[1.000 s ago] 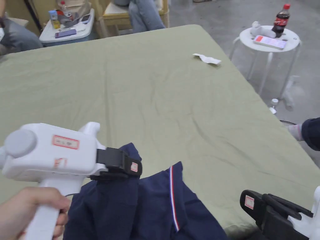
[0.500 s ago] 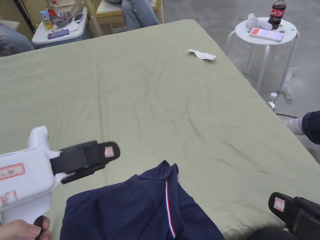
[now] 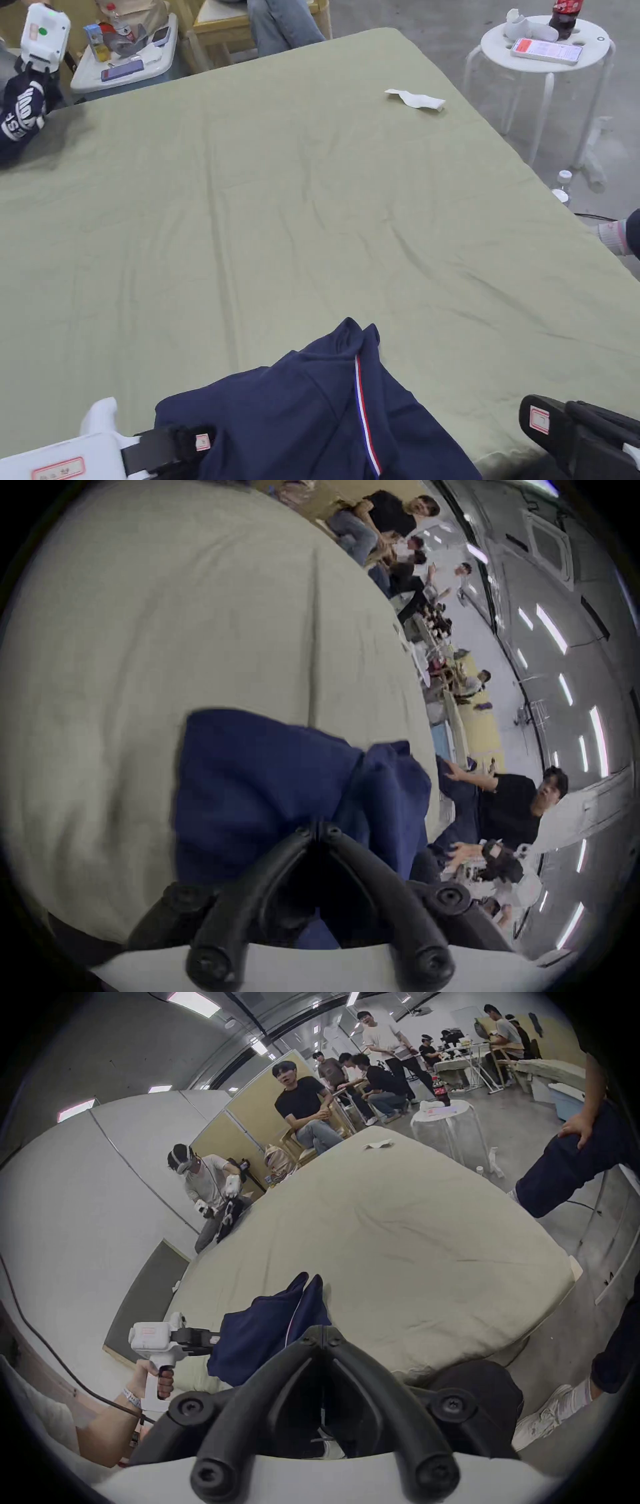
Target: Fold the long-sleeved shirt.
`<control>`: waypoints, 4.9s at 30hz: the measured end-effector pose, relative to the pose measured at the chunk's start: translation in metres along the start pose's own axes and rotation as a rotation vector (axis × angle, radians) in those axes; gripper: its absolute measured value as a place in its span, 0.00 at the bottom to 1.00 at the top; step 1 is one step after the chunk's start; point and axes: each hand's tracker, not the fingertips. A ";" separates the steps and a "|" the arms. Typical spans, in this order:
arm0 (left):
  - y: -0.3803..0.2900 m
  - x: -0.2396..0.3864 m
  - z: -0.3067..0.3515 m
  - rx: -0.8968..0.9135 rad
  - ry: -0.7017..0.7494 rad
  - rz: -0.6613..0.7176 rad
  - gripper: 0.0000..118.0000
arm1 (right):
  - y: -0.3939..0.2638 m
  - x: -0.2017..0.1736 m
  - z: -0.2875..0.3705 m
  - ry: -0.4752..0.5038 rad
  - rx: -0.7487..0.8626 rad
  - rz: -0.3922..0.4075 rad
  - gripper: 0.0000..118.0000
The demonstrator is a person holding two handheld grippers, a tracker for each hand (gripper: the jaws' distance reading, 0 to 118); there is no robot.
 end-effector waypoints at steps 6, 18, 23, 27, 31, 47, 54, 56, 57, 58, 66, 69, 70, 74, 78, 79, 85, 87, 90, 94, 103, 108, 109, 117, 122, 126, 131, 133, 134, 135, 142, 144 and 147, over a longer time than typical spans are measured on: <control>-0.011 0.062 -0.064 -0.104 -0.145 -0.107 0.00 | -0.002 -0.001 0.000 0.003 -0.005 0.003 0.01; -0.047 0.140 -0.095 -0.195 -0.365 -0.291 0.00 | -0.001 0.018 0.011 -0.024 0.014 -0.053 0.01; -0.002 0.101 -0.112 -0.149 -0.184 -0.134 0.00 | 0.001 0.022 0.004 -0.010 0.017 -0.066 0.01; -0.010 0.065 -0.163 -0.252 -0.210 -0.003 0.00 | 0.000 0.020 -0.006 0.007 0.006 -0.085 0.01; -0.019 0.072 -0.167 -0.191 -0.236 -0.046 0.00 | -0.003 0.014 -0.018 -0.011 -0.040 -0.051 0.01; 0.002 0.073 0.065 0.225 -0.236 -0.155 0.00 | 0.016 -0.054 -0.073 0.045 -0.147 0.162 0.01; -0.035 -0.025 0.132 0.362 -0.147 0.128 0.00 | 0.010 -0.087 -0.096 0.094 -0.172 0.219 0.01; -0.043 -0.028 0.134 0.368 -0.116 0.095 0.00 | 0.008 -0.093 -0.101 0.101 -0.187 0.230 0.01; -0.043 -0.027 0.131 0.368 -0.108 0.089 0.00 | 0.008 -0.095 -0.103 0.104 -0.192 0.237 0.01; -0.043 -0.027 0.129 0.359 -0.113 0.087 0.00 | 0.009 -0.098 -0.105 0.099 -0.196 0.248 0.01; -0.026 -0.024 0.105 0.287 -0.078 0.040 0.00 | 0.013 -0.100 -0.189 -0.042 -0.370 0.376 0.01; -0.020 -0.030 0.096 0.273 -0.069 0.057 0.00 | -0.013 -0.081 -0.235 -0.158 -0.561 0.395 0.01; -0.018 -0.031 0.095 0.270 -0.039 0.059 0.00 | -0.024 -0.072 -0.248 -0.139 -0.586 0.374 0.01; -0.007 -0.049 0.094 0.281 0.015 0.057 0.00 | -0.004 -0.071 -0.238 -0.113 -0.534 0.277 0.01; 0.005 -0.069 0.091 0.224 -0.085 0.066 0.37 | -0.006 -0.071 -0.239 -0.114 -0.539 0.290 0.01; 0.009 -0.079 0.087 0.193 -0.134 0.073 0.63 | -0.008 -0.069 -0.238 -0.112 -0.533 0.289 0.01; 0.023 -0.115 0.056 0.076 -0.203 0.179 0.81 | -0.008 -0.061 -0.235 -0.087 -0.521 0.229 0.01; 0.021 -0.113 0.040 0.062 -0.236 0.166 0.81 | -0.008 -0.061 -0.239 -0.091 -0.524 0.235 0.01; 0.020 -0.090 0.008 -0.010 -0.351 0.170 0.82 | -0.009 -0.062 -0.239 -0.099 -0.521 0.239 0.01; 0.023 -0.066 -0.038 -0.070 -0.360 0.082 0.82 | -0.009 -0.059 -0.238 -0.088 -0.516 0.227 0.01; 0.023 -0.072 -0.044 -0.107 -0.216 0.262 0.18 | -0.009 -0.053 -0.235 -0.055 -0.500 0.194 0.01; 0.035 -0.010 -0.029 -0.111 0.051 -0.058 0.18 | -0.009 -0.084 -0.215 -0.049 -0.400 0.324 0.01; 0.038 -0.002 -0.019 -0.106 0.040 -0.095 0.17 | -0.003 -0.094 -0.209 0.026 -0.368 0.323 0.01; 0.099 -0.068 0.139 0.035 0.371 -0.112 0.17 | 0.036 -0.193 -0.201 0.295 -0.289 0.293 0.01; 0.129 -0.140 0.238 -0.005 0.680 0.038 0.17 | 0.033 -0.222 -0.208 0.330 -0.315 0.304 0.01; 0.147 -0.195 0.289 -0.016 0.838 0.093 0.17 | 0.021 -0.230 -0.216 0.333 -0.347 0.309 0.01; 0.147 -0.224 0.296 -0.109 1.174 0.006 0.53 | 0.011 -0.229 -0.225 0.296 -0.398 0.304 0.01; 0.138 -0.215 0.306 -0.182 1.343 -0.045 0.53 | 0.011 -0.228 -0.223 0.271 -0.409 0.326 0.01; 0.136 -0.211 0.316 -0.156 1.344 -0.048 0.53 | 0.010 -0.228 -0.221 0.257 -0.409 0.341 0.01; 0.134 -0.206 0.324 -0.116 1.329 -0.038 0.53 | 0.011 -0.227 -0.218 0.245 -0.406 0.343 0.01; 0.095 -0.139 0.344 0.321 0.677 0.093 0.02 | 0.025 -0.211 -0.204 0.223 -0.330 0.347 0.01; 0.076 -0.107 0.311 0.369 0.531 0.016 0.00 | 0.026 -0.206 -0.203 0.220 -0.328 0.344 0.01; 0.030 -0.057 0.229 0.475 0.240 -0.003 0.00 | 0.024 -0.193 -0.204 0.166 -0.343 0.312 0.01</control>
